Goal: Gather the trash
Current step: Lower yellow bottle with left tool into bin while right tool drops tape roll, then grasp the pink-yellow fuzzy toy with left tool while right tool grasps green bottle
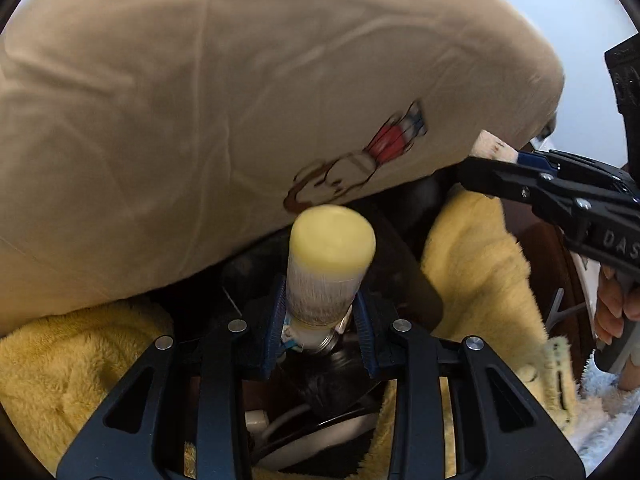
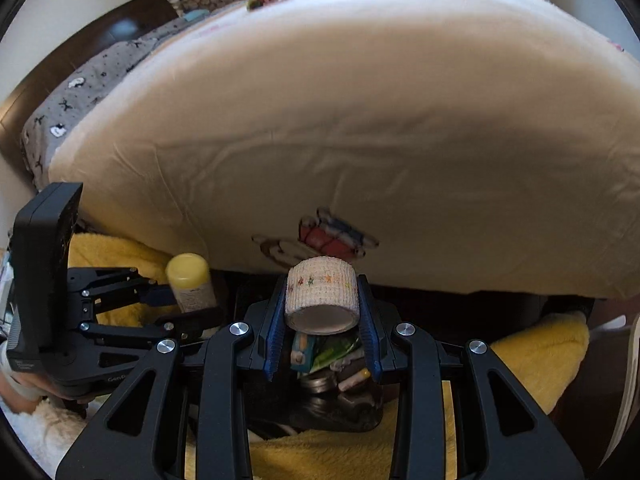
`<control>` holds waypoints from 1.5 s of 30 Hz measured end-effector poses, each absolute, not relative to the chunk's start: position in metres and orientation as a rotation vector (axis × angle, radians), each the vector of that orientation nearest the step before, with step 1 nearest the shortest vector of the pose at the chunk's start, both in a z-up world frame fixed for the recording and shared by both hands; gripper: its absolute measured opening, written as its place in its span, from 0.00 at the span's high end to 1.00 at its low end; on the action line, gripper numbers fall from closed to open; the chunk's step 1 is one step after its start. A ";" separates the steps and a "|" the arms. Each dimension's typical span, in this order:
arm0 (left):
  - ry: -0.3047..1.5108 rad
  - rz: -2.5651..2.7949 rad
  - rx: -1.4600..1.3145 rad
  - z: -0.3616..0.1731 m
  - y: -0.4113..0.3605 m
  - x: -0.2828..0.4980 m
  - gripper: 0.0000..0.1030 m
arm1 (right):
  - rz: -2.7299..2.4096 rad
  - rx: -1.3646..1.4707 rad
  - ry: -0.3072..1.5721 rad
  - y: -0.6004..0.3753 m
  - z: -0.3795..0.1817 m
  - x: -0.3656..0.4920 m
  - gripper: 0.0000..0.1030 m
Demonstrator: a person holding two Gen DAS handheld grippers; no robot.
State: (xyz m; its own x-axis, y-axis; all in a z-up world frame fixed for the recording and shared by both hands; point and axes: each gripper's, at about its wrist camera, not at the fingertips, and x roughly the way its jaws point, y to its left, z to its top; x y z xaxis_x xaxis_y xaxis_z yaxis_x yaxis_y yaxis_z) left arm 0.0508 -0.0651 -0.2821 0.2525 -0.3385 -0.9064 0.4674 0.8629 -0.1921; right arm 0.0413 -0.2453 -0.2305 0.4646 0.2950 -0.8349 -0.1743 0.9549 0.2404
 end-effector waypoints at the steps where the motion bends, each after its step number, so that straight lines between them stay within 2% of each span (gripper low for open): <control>1: 1.208 -0.549 0.125 -0.287 -0.066 0.052 0.71 | 0.284 0.122 1.060 -0.243 -0.234 0.041 0.67; 11: 1.307 -0.568 0.160 -0.322 -0.078 0.050 0.71 | 0.266 0.100 1.206 -0.222 -0.283 0.038 0.67; 19: 1.368 -0.545 0.159 -0.334 -0.072 0.053 0.68 | 0.251 0.145 1.247 -0.232 -0.296 0.046 0.65; 21: 1.366 -0.540 0.148 -0.332 -0.070 0.052 0.60 | 0.234 0.165 1.248 -0.237 -0.296 0.046 0.55; 22: 1.361 -0.536 0.145 -0.331 -0.068 0.053 0.58 | 0.224 0.173 1.248 -0.239 -0.295 0.046 0.42; 23: 1.353 -0.530 0.142 -0.329 -0.067 0.054 0.54 | 0.214 0.183 1.242 -0.243 -0.294 0.046 0.38; 27: 1.316 -0.500 0.149 -0.318 -0.061 0.056 0.45 | 0.201 0.203 1.218 -0.252 -0.287 0.047 0.32; 29: 1.286 -0.490 0.149 -0.308 -0.058 0.058 0.42 | 0.202 0.213 1.203 -0.253 -0.284 0.048 0.25; 34: 1.195 -0.481 0.135 -0.270 -0.048 0.062 0.32 | 0.216 0.211 1.154 -0.254 -0.262 0.049 0.18; 39: 1.056 -0.460 0.137 -0.216 -0.036 0.069 0.18 | 0.208 0.138 0.997 -0.253 -0.204 0.053 0.13; 45: 0.907 -0.387 0.156 -0.160 -0.021 0.096 0.09 | 0.154 0.059 0.832 -0.260 -0.139 0.091 0.11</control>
State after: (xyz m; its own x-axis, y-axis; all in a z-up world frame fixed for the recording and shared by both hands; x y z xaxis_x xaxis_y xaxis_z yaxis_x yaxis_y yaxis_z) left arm 0.0960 -0.0213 -0.1595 0.5525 -0.2609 -0.7916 0.3913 0.9198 -0.0300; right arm 0.0909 -0.2602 -0.1393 0.6633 0.1590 -0.7312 -0.1127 0.9872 0.1124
